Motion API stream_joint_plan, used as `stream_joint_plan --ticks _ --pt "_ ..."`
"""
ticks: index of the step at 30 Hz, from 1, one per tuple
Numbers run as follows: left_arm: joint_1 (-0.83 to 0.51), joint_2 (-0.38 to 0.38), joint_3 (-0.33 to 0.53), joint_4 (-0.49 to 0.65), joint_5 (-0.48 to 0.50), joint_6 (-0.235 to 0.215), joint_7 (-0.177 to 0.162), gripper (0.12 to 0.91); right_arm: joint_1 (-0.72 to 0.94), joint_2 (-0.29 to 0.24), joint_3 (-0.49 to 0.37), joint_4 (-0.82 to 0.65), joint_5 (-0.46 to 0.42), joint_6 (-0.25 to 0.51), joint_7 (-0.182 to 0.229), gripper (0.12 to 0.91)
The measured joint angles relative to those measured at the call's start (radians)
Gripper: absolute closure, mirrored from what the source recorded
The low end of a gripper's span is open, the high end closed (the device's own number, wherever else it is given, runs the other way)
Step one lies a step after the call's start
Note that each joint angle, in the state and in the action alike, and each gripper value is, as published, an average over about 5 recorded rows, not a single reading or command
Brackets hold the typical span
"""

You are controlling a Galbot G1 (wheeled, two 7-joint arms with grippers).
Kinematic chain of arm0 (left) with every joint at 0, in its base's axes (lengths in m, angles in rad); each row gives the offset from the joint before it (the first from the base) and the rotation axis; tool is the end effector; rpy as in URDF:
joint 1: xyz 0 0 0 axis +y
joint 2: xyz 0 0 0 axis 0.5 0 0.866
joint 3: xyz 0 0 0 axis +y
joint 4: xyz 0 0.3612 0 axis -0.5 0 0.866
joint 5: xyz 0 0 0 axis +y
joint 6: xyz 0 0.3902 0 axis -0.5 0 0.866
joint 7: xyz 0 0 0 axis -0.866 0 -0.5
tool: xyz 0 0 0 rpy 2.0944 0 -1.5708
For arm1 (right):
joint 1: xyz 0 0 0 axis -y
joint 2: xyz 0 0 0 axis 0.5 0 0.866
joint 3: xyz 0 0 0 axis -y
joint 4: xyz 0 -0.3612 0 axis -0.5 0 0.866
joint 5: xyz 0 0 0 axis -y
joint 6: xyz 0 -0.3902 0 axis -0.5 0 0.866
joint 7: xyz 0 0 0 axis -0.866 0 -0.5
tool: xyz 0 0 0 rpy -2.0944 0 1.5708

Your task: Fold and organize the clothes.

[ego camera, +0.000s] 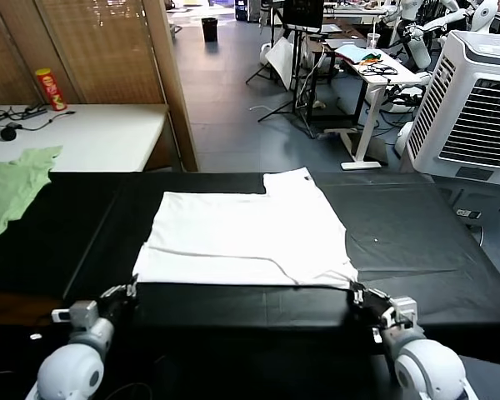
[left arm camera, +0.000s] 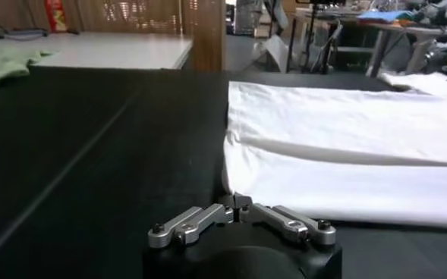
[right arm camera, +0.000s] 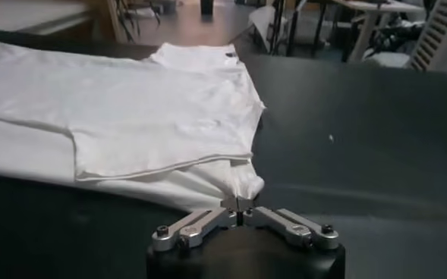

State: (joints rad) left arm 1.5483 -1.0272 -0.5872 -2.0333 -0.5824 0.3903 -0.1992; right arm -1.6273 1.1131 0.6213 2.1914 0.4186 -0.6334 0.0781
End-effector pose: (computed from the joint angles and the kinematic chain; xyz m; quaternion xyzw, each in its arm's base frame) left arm 0.2342 0.1158 -0.2978 0.0015 -0.9731 -0.0060 0.2302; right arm 0.2057 -0.0871 -0.2625 0.0492 -0.9523 0.0475 0.2973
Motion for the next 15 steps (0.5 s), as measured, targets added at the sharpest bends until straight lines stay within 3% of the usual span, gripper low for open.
stream_joint_plan --ticks 7,9,15 --pt "0.105 0.004 -0.029 -0.086 0.020 0.014 -0.011 0.904 -0.076 0.003 0.028 0.041 -0.004 -0.010 -0.012 0.898" --pt "0.133 0.005 -0.037 -0.103 0.024 0.022 -0.013 0.904 -0.089 0.002 0.029 0.051 -0.013 -0.018 -0.016 0.857" --pt "0.193 0.000 -0.055 -0.148 0.032 0.062 -0.042 0.871 -0.120 -0.004 0.048 0.091 -0.032 -0.029 -0.021 0.550"
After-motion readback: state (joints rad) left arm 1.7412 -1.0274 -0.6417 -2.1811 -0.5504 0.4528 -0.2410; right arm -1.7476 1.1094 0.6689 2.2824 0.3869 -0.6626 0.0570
